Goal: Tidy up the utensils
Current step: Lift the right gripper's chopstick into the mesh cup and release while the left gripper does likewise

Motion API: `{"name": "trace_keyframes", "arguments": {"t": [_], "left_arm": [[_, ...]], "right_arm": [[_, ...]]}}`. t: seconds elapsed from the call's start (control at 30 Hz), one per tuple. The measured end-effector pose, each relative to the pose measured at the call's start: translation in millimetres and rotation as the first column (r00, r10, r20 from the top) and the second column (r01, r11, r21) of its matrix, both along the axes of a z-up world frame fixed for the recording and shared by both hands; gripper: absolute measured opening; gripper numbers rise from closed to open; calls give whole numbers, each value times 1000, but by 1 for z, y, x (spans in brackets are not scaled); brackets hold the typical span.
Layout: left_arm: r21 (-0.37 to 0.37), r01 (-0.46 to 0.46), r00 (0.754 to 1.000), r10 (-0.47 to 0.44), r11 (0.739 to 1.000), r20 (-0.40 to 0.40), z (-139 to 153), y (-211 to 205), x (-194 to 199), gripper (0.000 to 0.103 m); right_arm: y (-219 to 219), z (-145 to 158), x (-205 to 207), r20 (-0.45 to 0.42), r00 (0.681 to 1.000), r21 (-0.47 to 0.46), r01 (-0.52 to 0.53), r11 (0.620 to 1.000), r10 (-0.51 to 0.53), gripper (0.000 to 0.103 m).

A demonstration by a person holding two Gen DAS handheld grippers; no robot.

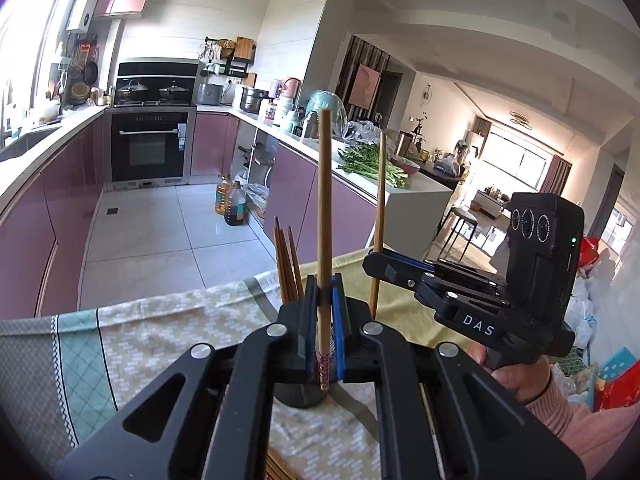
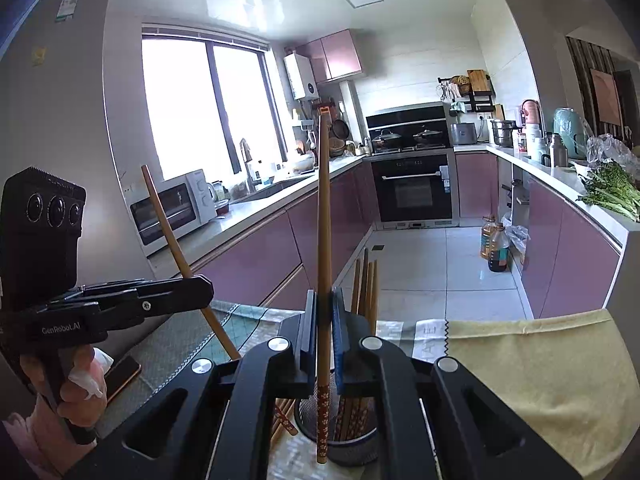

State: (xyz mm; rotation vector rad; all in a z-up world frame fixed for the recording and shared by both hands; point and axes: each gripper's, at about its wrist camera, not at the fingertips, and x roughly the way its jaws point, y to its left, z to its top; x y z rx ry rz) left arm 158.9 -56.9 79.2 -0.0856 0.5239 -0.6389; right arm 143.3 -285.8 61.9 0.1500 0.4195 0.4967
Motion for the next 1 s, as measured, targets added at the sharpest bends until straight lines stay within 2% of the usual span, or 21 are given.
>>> {"name": "trace_keyframes", "arguments": {"t": [0.2, 0.33, 0.6, 1.0], "left_arm": [[35, -18, 1000, 17, 999, 19, 2, -10, 12, 8], [78, -6, 1000, 6, 997, -3, -5, -19, 19, 8], [184, 36, 997, -23, 982, -75, -39, -39, 27, 8], [249, 70, 986, -29, 966, -166, -74, -50, 52, 8]], "right_arm": [[1, 1, 16, 10, 999, 8, 31, 999, -31, 6], [2, -7, 27, -2, 999, 7, 54, 998, -54, 6], [10, -38, 40, -101, 994, -48, 45, 998, -50, 6], [15, -66, 46, -235, 972, -122, 4, 993, -33, 6]]}}
